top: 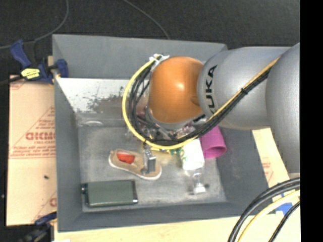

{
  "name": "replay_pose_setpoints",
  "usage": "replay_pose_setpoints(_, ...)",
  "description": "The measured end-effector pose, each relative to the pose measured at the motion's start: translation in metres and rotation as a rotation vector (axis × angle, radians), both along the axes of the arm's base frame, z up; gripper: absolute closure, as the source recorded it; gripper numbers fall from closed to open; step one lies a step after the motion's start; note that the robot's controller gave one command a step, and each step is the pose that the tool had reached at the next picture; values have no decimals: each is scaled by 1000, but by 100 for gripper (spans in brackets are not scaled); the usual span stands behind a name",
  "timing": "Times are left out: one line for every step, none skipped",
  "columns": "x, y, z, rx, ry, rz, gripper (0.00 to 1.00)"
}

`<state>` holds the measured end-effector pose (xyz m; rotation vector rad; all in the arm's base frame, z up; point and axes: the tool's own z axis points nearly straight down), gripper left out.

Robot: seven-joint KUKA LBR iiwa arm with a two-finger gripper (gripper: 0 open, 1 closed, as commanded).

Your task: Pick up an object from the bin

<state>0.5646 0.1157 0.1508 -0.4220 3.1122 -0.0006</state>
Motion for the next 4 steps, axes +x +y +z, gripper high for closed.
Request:
replay_pose_setpoints(-18,-11,-17,1,2,234,0)
replay_pose_setpoints(-21,-10,-14,-1,1,263,0)
replay_pose_setpoints(-16,-7,-31,2,4,-173,100)
replay_pose_setpoints(-16,-7,-31,2,4,-174,100)
